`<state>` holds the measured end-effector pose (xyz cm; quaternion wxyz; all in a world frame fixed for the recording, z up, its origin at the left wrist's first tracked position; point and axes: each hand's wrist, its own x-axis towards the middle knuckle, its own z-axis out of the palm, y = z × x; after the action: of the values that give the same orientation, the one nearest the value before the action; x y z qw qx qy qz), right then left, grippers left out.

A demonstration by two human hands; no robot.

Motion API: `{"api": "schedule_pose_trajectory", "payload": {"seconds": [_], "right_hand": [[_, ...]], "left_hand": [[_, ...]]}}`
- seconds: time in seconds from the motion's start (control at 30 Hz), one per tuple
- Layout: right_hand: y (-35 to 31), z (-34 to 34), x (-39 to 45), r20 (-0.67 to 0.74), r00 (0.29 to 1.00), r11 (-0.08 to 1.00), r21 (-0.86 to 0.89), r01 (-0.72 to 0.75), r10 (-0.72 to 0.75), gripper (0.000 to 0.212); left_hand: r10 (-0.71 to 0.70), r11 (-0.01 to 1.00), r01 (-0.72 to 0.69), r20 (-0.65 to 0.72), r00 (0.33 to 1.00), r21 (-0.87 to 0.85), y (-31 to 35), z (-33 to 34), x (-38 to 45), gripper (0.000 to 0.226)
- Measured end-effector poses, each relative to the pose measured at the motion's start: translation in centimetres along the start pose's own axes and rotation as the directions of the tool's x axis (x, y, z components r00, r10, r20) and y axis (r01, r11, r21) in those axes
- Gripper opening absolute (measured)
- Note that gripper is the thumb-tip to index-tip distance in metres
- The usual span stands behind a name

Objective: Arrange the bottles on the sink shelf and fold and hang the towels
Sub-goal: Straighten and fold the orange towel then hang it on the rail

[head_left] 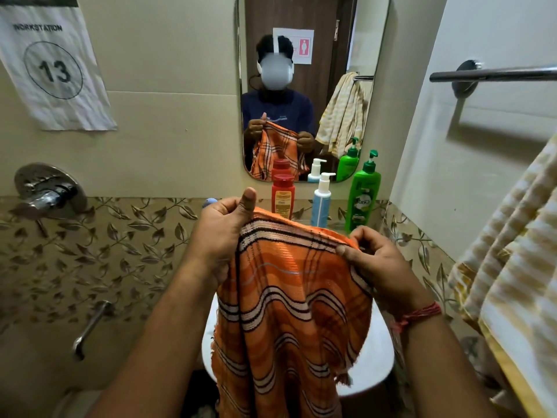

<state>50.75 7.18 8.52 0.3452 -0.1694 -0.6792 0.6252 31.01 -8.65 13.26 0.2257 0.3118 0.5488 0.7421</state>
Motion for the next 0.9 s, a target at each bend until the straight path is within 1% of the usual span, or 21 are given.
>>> {"api": "schedule_pose_trajectory", "payload": {"seconds": [0.03, 0.1, 0.13, 0.2, 0.23, 0.27, 0.33, 0.37, 0.4, 0.47, 0.5, 0.6, 0.63, 0.67, 0.7, 0.73, 0.77, 0.8, 0.83, 0.87, 0.9], "right_hand": [[0.0, -0.1, -0.2, 0.076, 0.996, 0.994, 0.096, -0.052, 0.045, 0.022], [0.2, -0.3, -0.6, 0.172, 0.981, 0.963, 0.238, -0.127, 0.086, 0.024], [0.5, -0.4, -0.7, 0.183, 0.979, 0.95, 0.28, -0.14, 0.091, 0.026], [0.8, -0.4, -0.6, 0.158, 0.983, 0.941, 0.31, -0.137, 0.092, 0.023], [1.0, -0.6, -0.5, 0.124, 0.988, 0.949, 0.291, -0.122, 0.089, 0.021], [1.1, -0.7, -0.3, 0.078, 0.994, 0.969, 0.229, -0.096, 0.08, 0.02], [1.2, -1.1, -0.1, -0.011, 0.999, 0.999, 0.008, -0.045, 0.045, 0.021], [1.1, -1.3, 0.0, -0.029, 0.999, 0.996, -0.081, -0.029, 0.026, 0.022], [1.1, -1.6, 0.0, -0.029, 0.999, 0.991, -0.13, -0.024, 0.02, 0.024], [0.9, -1.8, -0.1, 0.028, 1.0, 0.987, -0.158, -0.007, 0.011, 0.026], [0.7, -1.8, -0.2, 0.068, 0.998, 0.993, -0.12, 0.006, 0.003, 0.023], [0.4, -1.7, -0.6, 0.136, 0.991, 0.987, 0.163, -0.01, -0.012, 0.02], [0.3, -1.9, -0.7, 0.134, 0.991, 0.977, 0.214, -0.013, -0.016, 0.021], [0.4, -2.1, -0.7, 0.128, 0.992, 0.978, 0.207, -0.016, -0.011, 0.023], [0.4, -2.3, -0.7, 0.125, 0.992, 0.99, 0.141, -0.021, 0.003, 0.025], [0.5, -2.6, -0.7, 0.123, 0.992, 1.0, 0.004, -0.028, 0.027, 0.028], [0.6, -2.7, -0.7, 0.122, 0.991, 0.983, -0.181, -0.032, 0.054, 0.032], [0.9, -2.7, -0.6, 0.12, 0.99, 0.939, -0.343, -0.023, 0.069, 0.033], [1.2, -2.6, -0.6, 0.113, 0.992, 0.901, -0.434, -0.009, 0.064, 0.032], [1.5, -2.5, -0.6, 0.098, 0.994, 0.892, -0.451, 0.002, 0.048, 0.031], [1.7, -2.4, -0.6, 0.077, 0.996, 0.915, -0.404, -0.002, 0.036, 0.03]], "left_hand": [[0.008, 1.0, -0.008, -0.016, 1.0, -0.004, 0.0, -0.2, 0.1, 0.037], [0.038, 0.999, -0.039, -0.046, 0.998, -0.013, 0.0, -0.6, 0.4, 0.033], [0.048, 0.999, -0.05, -0.058, 0.997, -0.022, -0.1, -0.7, 0.6, 0.032], [0.054, 0.998, -0.057, -0.093, 0.994, -0.031, -0.2, -0.9, 0.9, 0.031], [0.057, 0.998, -0.061, -0.116, 0.992, -0.027, -0.2, -1.1, 1.1, 0.032], [0.063, 0.997, -0.067, -0.144, 0.988, -0.024, -0.3, -1.2, 1.3, 0.033], [0.067, 0.997, -0.075, -0.203, 0.977, -0.035, -0.3, -1.5, 1.7, 0.038], [0.067, 0.996, -0.079, -0.228, 0.971, -0.048, -0.3, -1.7, 1.8, 0.037], [0.062, 0.995, -0.081, -0.25, 0.966, -0.062, -0.3, -1.8, 1.9, 0.037], [0.052, 0.993, -0.081, -0.295, 0.954, -0.086, -0.2, -1.9, 2.1, 0.039], [0.052, 0.992, -0.085, -0.314, 0.948, -0.09, -0.1, -2.0, 2.2, 0.04], [0.063, 0.99, -0.102, -0.354, 0.933, -0.094, -0.2, -2.0, 2.6, 0.041], [0.068, 0.989, -0.11, -0.365, 0.928, -0.096, -0.3, -2.1, 2.7, 0.039], [0.074, 0.989, -0.118, -0.381, 0.922, -0.094, -0.2, -2.1, 2.8, 0.039], [0.074, 0.988, -0.121, -0.396, 0.915, -0.093, -0.2, -2.2, 2.8, 0.04], [0.077, 0.987, -0.127, -0.412, 0.908, -0.096, -0.1, -2.2, 2.8, 0.042], [0.077, 0.986, -0.134, -0.43, 0.899, -0.103, 0.1, -2.2, 2.7, 0.043], [0.079, 0.983, -0.143, -0.449, 0.89, -0.111, 0.1, -2.2, 2.7, 0.042], [0.079, 0.981, -0.152, -0.467, 0.881, -0.121, 0.2, -2.2, 2.8, 0.039], [0.078, 0.979, -0.159, -0.484, 0.871, -0.129, 0.2, -2.2, 2.9, 0.039], [0.075, 0.979, -0.16, -0.504, 0.86, -0.128, 0.1, -2.2, 2.9, 0.037]]}}
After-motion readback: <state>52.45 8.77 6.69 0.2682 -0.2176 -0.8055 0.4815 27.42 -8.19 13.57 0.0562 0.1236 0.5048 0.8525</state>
